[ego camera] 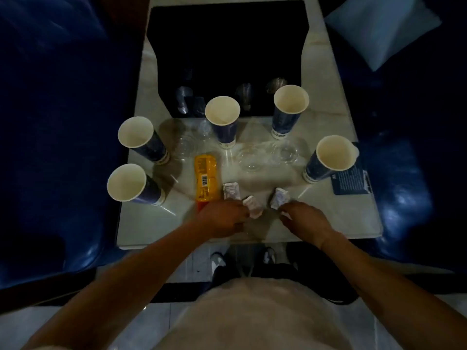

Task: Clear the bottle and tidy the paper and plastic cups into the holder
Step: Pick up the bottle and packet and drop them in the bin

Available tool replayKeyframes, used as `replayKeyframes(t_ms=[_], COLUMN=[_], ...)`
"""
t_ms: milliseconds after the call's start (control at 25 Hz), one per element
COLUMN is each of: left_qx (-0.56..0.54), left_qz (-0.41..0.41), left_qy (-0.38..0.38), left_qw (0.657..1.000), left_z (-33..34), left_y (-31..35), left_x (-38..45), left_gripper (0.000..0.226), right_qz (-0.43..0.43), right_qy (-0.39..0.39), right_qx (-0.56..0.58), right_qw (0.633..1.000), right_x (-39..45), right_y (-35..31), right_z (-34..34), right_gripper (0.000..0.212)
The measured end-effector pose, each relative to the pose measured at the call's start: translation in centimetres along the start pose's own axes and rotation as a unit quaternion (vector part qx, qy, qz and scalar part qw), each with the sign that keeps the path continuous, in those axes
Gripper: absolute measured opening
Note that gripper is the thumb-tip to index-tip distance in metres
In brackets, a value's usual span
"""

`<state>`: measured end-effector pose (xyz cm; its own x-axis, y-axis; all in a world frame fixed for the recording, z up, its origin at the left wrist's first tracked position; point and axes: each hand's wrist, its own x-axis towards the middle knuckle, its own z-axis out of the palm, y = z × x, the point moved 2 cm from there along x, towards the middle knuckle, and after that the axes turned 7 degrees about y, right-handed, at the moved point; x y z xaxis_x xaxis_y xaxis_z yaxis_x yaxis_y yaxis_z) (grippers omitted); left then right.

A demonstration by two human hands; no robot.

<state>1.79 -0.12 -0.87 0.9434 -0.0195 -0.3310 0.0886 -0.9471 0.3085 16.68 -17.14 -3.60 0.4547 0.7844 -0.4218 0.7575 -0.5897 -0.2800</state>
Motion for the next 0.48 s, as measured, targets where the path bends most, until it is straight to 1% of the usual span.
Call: replayKeyframes(t_ms=[80, 120, 200, 320, 400, 480], left_qx=[-0.009, -0.002, 0.014, 0.035, 0.069, 0.088], left_qz=[-0.066, -0.083, -0.103, -0.090, -0.068, -0.066], left_qy=[0.021, 0.038, 0.049, 0.051, 0.050, 0.051], left_qw=[0.998, 0.996, 0.993, 0.994, 0.994, 0.993], left_z=[0.2, 0.6, 1.2, 2.8, 3.5, 4.0], left_y=[-0.4, -0.5, -0.3, 0.1, 0.4, 0.5], left_x=[2.1, 3.0, 4.4, 5.2, 5.6, 5.7], left_gripper=[0.042, 0.041, 0.039, 0.037, 0.038, 0.039], right_qz=[0.005, 0.004, 0.014, 0.018, 0.008, 0.005], right_qy=[0.054, 0.070, 0.071, 0.073, 0.074, 0.060], right_qx=[0.003, -0.003, -0.005, -0.029, -0.045, -0.055], right_qw=[0.999, 0.998, 0.997, 0.997, 0.996, 0.997], right_x=[0.9, 1.4, 2.3, 2.9, 3.1, 3.3], right_y=[0.2, 0.3, 0.4, 0.9, 0.9, 0.9], right_z=[-0.3, -0.1, -0.1, 0.3, 0.8, 1.3], right_gripper=[0.043, 0.046, 0.050, 0.058, 0.058, 0.055])
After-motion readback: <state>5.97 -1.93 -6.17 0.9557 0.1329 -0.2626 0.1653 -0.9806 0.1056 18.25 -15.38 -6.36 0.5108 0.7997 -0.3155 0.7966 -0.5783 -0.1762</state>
